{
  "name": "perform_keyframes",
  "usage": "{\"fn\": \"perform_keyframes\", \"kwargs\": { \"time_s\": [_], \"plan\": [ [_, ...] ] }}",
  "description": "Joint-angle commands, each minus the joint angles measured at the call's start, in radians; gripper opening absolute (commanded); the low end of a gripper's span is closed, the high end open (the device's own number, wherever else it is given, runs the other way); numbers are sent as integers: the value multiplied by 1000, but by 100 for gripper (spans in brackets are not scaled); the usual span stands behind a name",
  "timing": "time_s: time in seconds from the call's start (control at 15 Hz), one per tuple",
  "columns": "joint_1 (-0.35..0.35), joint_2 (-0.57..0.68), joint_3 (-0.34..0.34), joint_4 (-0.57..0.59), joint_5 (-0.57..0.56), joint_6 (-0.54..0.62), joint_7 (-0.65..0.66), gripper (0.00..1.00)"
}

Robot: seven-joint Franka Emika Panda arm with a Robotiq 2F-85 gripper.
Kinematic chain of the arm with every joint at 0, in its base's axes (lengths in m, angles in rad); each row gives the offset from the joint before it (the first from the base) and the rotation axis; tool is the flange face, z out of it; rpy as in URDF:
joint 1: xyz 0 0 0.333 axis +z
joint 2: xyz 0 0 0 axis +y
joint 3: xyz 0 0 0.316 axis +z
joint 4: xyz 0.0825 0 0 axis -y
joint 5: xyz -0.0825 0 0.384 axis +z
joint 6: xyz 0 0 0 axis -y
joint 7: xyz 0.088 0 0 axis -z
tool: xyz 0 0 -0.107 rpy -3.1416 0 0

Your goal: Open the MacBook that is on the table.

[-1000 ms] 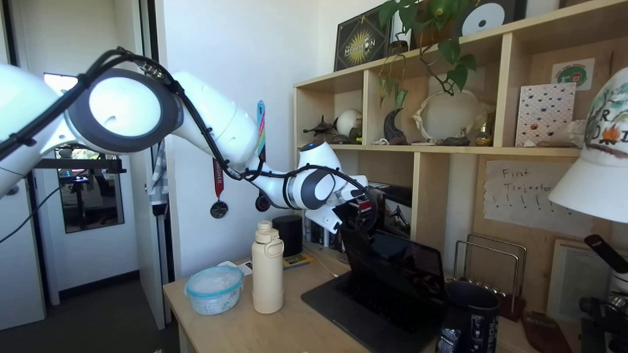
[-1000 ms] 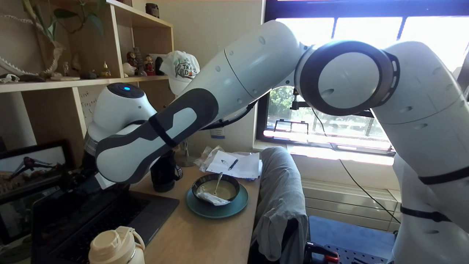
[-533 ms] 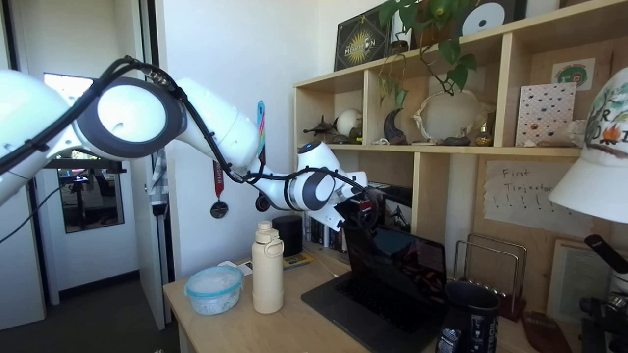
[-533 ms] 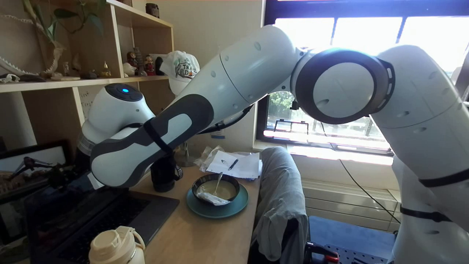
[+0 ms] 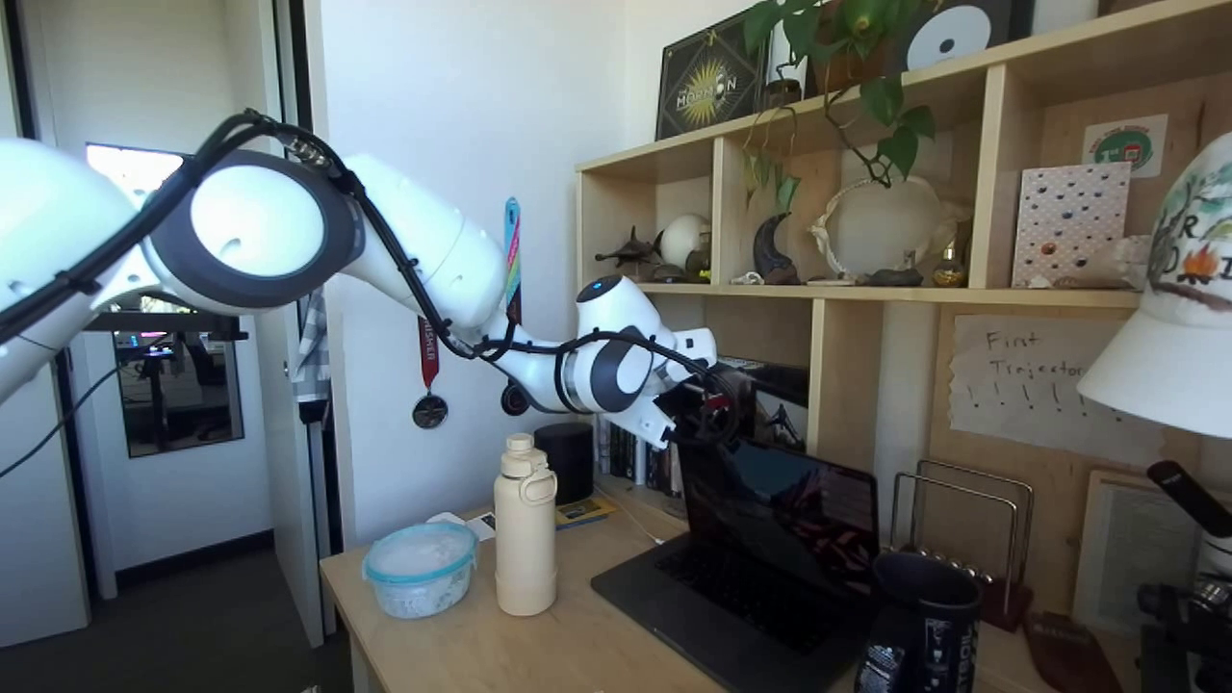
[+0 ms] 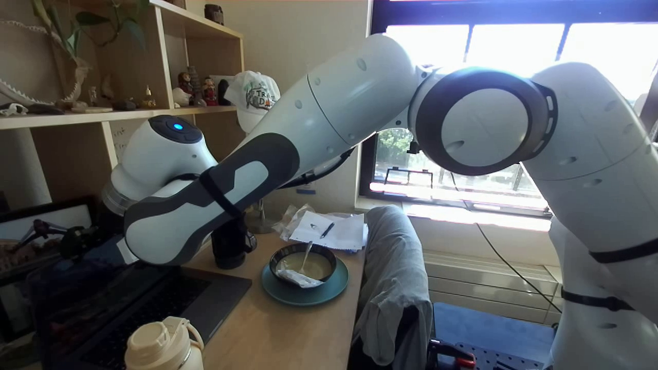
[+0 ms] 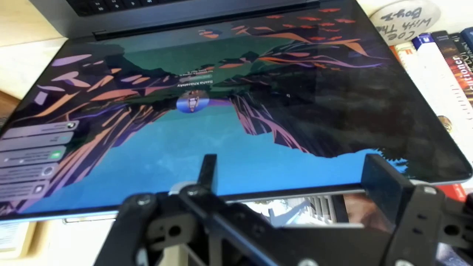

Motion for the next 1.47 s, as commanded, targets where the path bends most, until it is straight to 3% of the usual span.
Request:
{"fn": "perform_keyframes", "kwargs": {
  "time_s": [0.0, 0.47, 0.6, 0.8, 1.13, 1.4],
  "plan": [
    [41, -123, -36, -114, -1, -22, 28, 100],
    [225, -426, -240, -291, -104, -269, 186, 100],
    [195, -516, -194, -309, -240, -386, 279, 100],
    [131, -627, -86, -328, -343, -566, 352, 100],
    [8, -729, 91, -356, -319, -768, 375, 100],
    [-57, -709, 163, -324, -323, -785, 362, 100]
  ]
}}
